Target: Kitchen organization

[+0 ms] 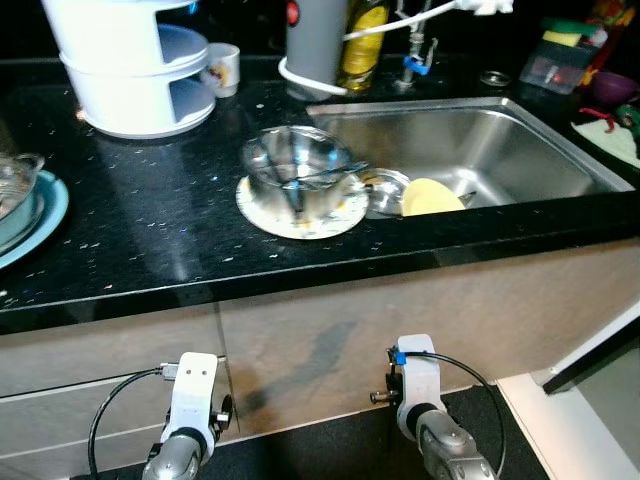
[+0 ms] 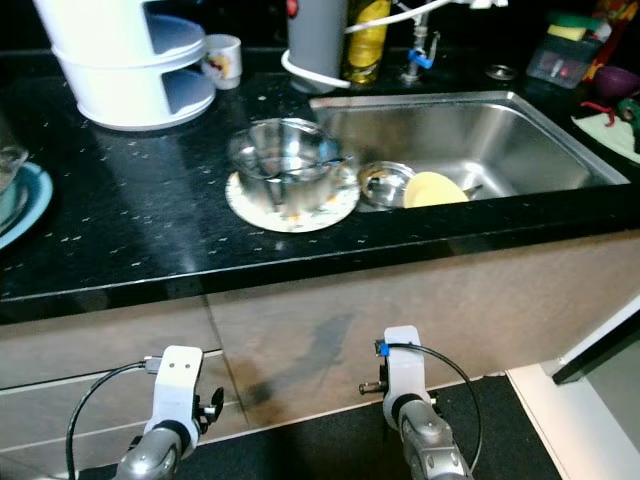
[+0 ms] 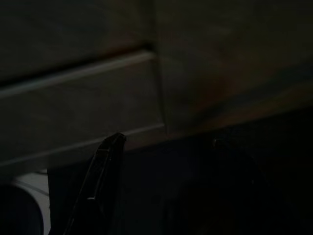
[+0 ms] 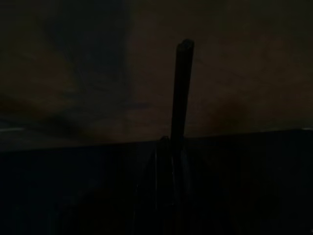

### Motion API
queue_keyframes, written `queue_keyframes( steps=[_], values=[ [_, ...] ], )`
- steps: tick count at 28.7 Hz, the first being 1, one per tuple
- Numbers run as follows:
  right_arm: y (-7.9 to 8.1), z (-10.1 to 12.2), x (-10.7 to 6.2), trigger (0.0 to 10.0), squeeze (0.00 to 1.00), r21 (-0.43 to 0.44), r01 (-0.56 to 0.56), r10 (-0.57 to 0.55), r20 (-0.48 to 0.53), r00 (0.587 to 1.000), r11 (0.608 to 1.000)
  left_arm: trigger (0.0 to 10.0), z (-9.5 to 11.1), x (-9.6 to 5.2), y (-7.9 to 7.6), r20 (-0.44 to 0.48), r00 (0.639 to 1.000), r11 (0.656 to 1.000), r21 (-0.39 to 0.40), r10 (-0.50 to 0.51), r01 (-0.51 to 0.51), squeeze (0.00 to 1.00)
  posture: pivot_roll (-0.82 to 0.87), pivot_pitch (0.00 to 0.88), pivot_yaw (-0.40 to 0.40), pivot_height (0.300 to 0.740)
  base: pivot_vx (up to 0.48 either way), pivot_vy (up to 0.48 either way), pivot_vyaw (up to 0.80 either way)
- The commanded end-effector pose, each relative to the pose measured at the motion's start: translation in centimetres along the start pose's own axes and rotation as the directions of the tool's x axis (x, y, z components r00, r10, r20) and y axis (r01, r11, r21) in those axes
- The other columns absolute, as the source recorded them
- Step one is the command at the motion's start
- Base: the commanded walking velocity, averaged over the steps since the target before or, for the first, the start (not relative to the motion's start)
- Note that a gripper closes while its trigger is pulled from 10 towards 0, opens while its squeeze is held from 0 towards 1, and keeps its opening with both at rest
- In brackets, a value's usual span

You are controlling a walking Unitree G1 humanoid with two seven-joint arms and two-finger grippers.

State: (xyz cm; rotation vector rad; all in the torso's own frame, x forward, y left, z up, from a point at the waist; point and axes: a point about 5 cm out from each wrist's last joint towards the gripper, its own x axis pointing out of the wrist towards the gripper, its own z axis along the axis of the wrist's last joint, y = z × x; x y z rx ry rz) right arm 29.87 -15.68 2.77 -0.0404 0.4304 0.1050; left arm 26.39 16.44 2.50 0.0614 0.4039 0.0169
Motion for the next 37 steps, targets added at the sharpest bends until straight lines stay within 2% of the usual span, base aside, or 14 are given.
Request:
queue_keyframes(
  steps=[1,14,19,25,37],
  values=[
    [-0.41,-1.00,-0.33,10.0,0.00,0.006,0.009,-0.009,-0.032,0.999,1.000,10.0,-0.90,-0.28,-0.33,-0.035,0.999,1.000,-0.007,-0.008,0.008,0.00,-0.10,0.215,-0.048,0.740,0.000,-0.480,0.00],
    [-0.45,-0.95,-0.38,10.0,0.00,0.004,0.007,-0.007,-0.031,1.000,1.000,10.0,-0.96,-0.36,-0.20,-0.047,0.999,1.000,-0.011,0.008,-0.008,0.00,-0.10,0.219,-0.051,0.740,0.000,-0.480,0.00],
    [-0.45,-0.91,-0.38,10.0,0.00,0.004,0.006,-0.006,-0.030,1.000,1.000,10.0,-1.08,-0.31,-0.19,-0.067,0.998,0.998,-0.061,0.003,-0.007,0.00,-0.11,0.220,-0.053,0.740,0.000,0.096,0.00],
    [-0.42,-0.88,-0.37,10.0,0.00,0.006,0.006,-0.006,-0.029,1.000,1.000,10.0,-0.96,-0.30,-0.17,-0.056,0.998,0.998,-0.056,0.001,-0.004,0.00,-0.11,0.220,-0.053,0.740,0.000,0.442,0.00],
    [-0.30,-0.98,-0.38,10.0,0.00,0.013,0.006,-0.006,-0.031,1.000,1.000,10.0,-0.44,-0.27,0.15,-0.018,1.000,1.000,-0.019,0.010,-0.011,0.00,-0.10,0.220,-0.047,0.740,0.000,0.000,0.00]
  ],
)
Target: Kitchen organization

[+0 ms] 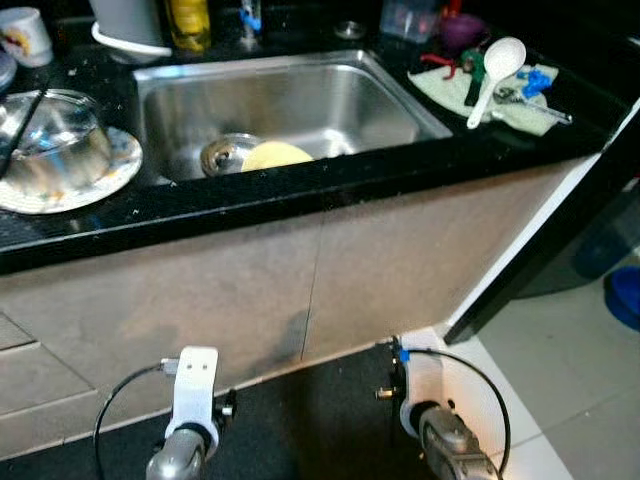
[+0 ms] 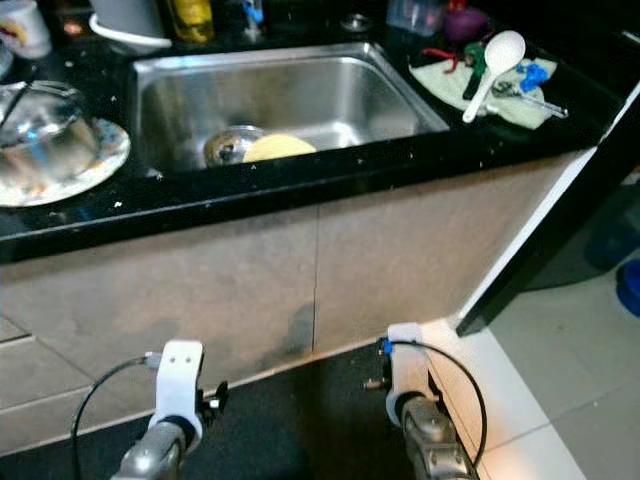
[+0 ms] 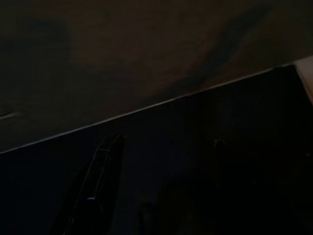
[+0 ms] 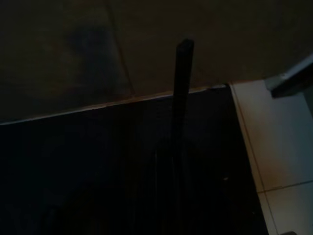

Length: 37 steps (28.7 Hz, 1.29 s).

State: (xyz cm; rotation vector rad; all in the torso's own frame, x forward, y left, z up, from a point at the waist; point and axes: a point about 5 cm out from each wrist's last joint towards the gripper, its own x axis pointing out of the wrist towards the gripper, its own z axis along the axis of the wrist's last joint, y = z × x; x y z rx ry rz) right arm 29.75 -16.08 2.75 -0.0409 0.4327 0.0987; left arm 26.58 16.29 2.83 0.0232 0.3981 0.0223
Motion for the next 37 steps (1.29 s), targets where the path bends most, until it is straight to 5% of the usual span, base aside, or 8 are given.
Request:
queue_keyframes(
  steps=[1,8,12,22,27,29,31,37],
  values=[
    [0.1,-0.9,-0.2,10.0,0.00,0.013,0.000,0.000,-0.028,1.000,1.000,10.0,-0.7,-0.3,0.3,-0.019,1.000,1.000,0.022,0.008,-0.008,0.00,-0.10,0.220,-0.047,0.740,0.000,0.000,0.00],
    [0.0,-0.8,-0.2,10.0,0.00,0.016,0.002,-0.001,-0.024,1.000,1.000,10.0,0.0,-0.4,-0.1,0.013,0.999,0.998,0.059,-0.039,0.038,0.00,-0.10,0.217,-0.045,0.740,0.000,0.000,0.00],
    [-0.9,2.2,-0.4,10.0,0.00,0.071,-0.068,0.061,0.094,0.994,0.995,10.0,3.1,-0.9,-0.4,0.159,0.978,0.985,0.123,-0.138,0.119,0.00,-0.10,0.214,-0.042,0.740,0.000,0.000,0.00],
    [-1.7,6.3,-0.6,10.0,0.00,0.065,-0.140,0.123,0.221,0.968,0.988,10.0,5.9,-0.7,-0.4,0.233,0.948,0.967,0.184,-0.215,0.175,0.00,-0.10,0.214,-0.042,0.740,0.000,0.000,0.00],
    [-0.5,11.2,-2.4,10.0,0.00,0.161,-0.404,0.304,0.431,0.850,0.901,10.0,9.7,-2.1,-1.7,0.366,0.849,0.924,0.190,-0.381,0.333,0.00,-0.10,0.214,-0.039,0.740,0.000,0.000,0.00],
    [-0.6,15.3,-4.2,10.0,0.00,0.178,-0.557,0.364,0.593,0.718,0.811,10.0,13.1,-3.1,-2.4,0.471,0.762,0.894,0.182,-0.445,0.410,0.00,-0.10,0.220,-0.035,0.740,0.000,0.000,0.00],
    [-1.0,16.9,-4.9,10.0,0.00,0.177,-0.593,0.359,0.649,0.670,0.786,10.0,14.6,-3.4,-2.6,0.503,0.727,0.881,0.195,-0.467,0.431,0.00,-0.10,0.218,-0.037,0.740,0.000,0.000,0.00],
    [-3.8,23.5,-6.2,10.0,0.00,0.205,-0.502,0.153,0.798,0.582,0.840,10.0,21.0,-3.6,-3.2,0.618,0.659,0.903,0.261,-0.428,0.342,0.00,-0.10,0.219,-0.038,0.740,0.000,0.000,0.00]
  ],
)
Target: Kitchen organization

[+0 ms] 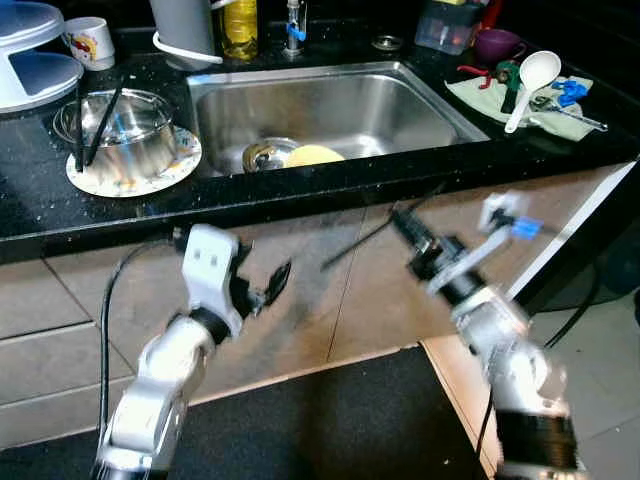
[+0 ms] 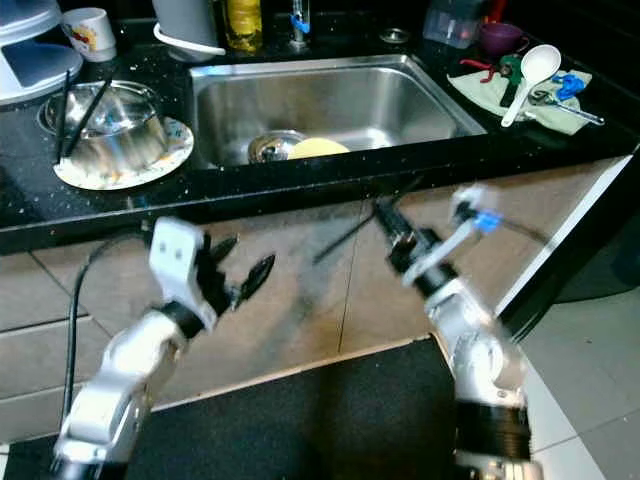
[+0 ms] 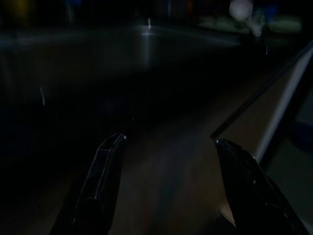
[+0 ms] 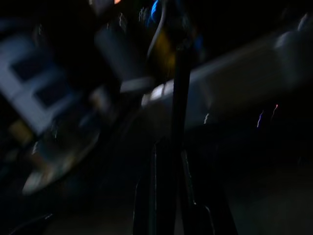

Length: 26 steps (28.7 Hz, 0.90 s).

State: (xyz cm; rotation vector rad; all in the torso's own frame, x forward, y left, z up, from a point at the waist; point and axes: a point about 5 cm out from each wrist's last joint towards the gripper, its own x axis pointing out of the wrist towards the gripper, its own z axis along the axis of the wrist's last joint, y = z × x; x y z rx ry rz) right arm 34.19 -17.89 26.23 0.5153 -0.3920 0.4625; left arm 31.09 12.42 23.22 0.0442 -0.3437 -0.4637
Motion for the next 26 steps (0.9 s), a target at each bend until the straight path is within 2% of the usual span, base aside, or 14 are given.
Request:
queue_keyframes(
  steps=[1,2,3,5,7,16,26],
  values=[
    [-0.7,1.0,0.0,10.0,0.00,-0.027,0.059,-0.057,0.043,0.997,0.998,10.0,0.1,0.2,0.4,-0.017,1.000,0.999,0.023,0.027,-0.026,0.00,-0.10,0.219,-0.038,0.740,0.000,0.000,0.00],
    [-0.9,1.7,0.7,10.0,0.00,-0.116,0.106,-0.100,0.063,0.993,0.988,10.0,0.6,1.1,0.9,-0.017,0.998,0.996,0.054,0.067,-0.066,0.00,-0.10,0.220,-0.037,0.740,0.000,0.000,0.00],
    [-0.9,1.7,0.7,10.0,0.00,-0.116,0.106,-0.100,0.063,0.993,0.988,10.0,0.6,1.1,0.9,-0.017,0.998,0.996,0.054,0.067,-0.066,0.00,-0.10,0.220,-0.037,0.740,0.000,0.000,0.00],
    [-1.1,3.0,1.4,10.0,0.00,-0.310,0.204,-0.180,0.103,0.978,0.929,10.0,0.8,2.3,1.8,-0.077,0.987,0.983,0.124,0.144,-0.134,0.00,-0.10,0.218,-0.034,0.740,0.000,0.000,0.00],
    [-0.9,3.8,1.5,10.0,0.00,-0.397,0.238,-0.198,0.139,0.970,0.886,10.0,1.2,3.0,2.2,-0.085,0.982,0.978,0.139,0.168,-0.155,0.00,-0.10,0.218,-0.034,0.740,0.000,0.000,0.00],
    [-0.5,4.5,2.3,10.0,0.00,-0.463,0.260,-0.196,0.183,0.963,0.848,10.0,3.3,5.1,2.4,0.011,0.981,0.970,0.146,0.195,-0.195,0.00,-0.09,0.212,-0.027,0.740,0.000,0.000,0.00],
    [0.0,4.3,2.6,10.0,0.00,-0.492,0.260,-0.182,0.202,0.962,0.831,10.0,3.4,5.7,1.2,0.029,0.990,0.983,0.122,0.137,-0.139,0.00,-0.09,0.209,-0.024,0.740,0.000,0.000,0.00]
  ],
)
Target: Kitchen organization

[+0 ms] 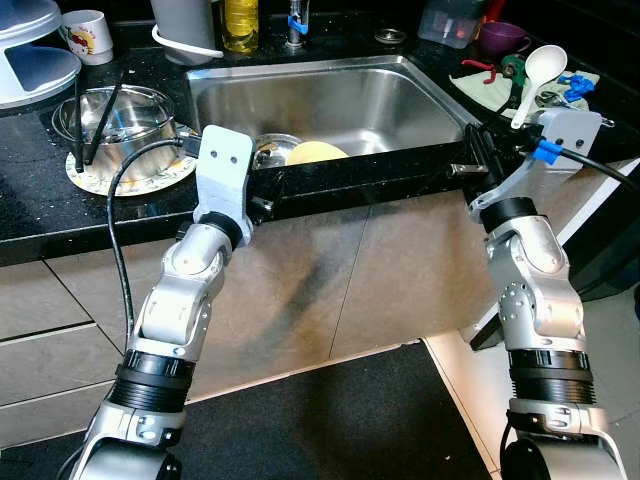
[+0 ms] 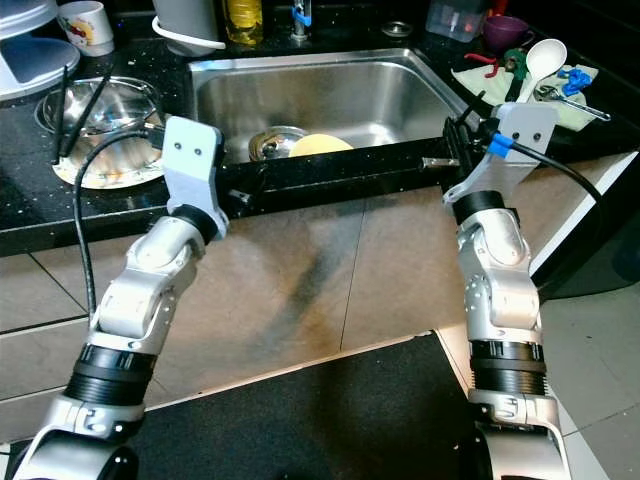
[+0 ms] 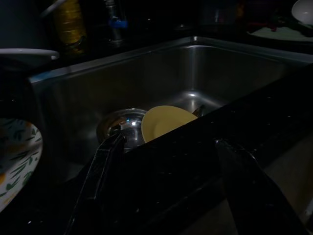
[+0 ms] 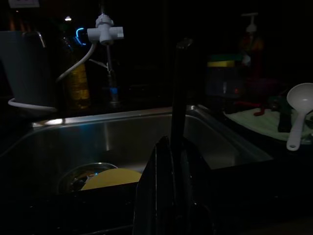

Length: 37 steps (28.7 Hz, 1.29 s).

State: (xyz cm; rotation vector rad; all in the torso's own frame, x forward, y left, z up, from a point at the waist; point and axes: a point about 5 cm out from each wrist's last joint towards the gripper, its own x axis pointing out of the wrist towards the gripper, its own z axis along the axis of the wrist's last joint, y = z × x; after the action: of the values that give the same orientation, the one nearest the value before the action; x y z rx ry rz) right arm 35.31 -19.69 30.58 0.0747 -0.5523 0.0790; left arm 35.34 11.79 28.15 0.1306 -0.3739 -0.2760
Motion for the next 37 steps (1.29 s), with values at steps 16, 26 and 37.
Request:
queue_keyframes(
  steps=[16,26,37],
  values=[
    [0.94,-0.02,0.11,10.0,0.00,-0.016,-0.008,0.008,0.029,1.000,1.000,10.0,0.23,0.28,-1.13,0.029,0.997,0.997,-0.009,-0.074,0.074,0.00,-0.08,0.209,-0.018,0.740,0.380,0.000,0.00],
    [1.11,0.08,0.08,10.0,0.00,-0.013,-0.003,0.003,0.040,0.999,1.000,10.0,0.22,0.35,-1.28,0.029,0.995,0.996,-0.006,-0.091,0.091,0.00,-0.08,0.207,-0.011,0.740,0.420,0.000,0.00],
    [0.88,0.26,0.03,10.0,0.00,-0.017,0.009,-0.008,0.049,0.999,1.000,10.0,0.26,0.41,-1.68,0.027,0.993,0.993,-0.005,-0.118,0.118,0.00,-0.08,0.202,-0.007,0.740,0.415,0.000,0.00]
  ],
)
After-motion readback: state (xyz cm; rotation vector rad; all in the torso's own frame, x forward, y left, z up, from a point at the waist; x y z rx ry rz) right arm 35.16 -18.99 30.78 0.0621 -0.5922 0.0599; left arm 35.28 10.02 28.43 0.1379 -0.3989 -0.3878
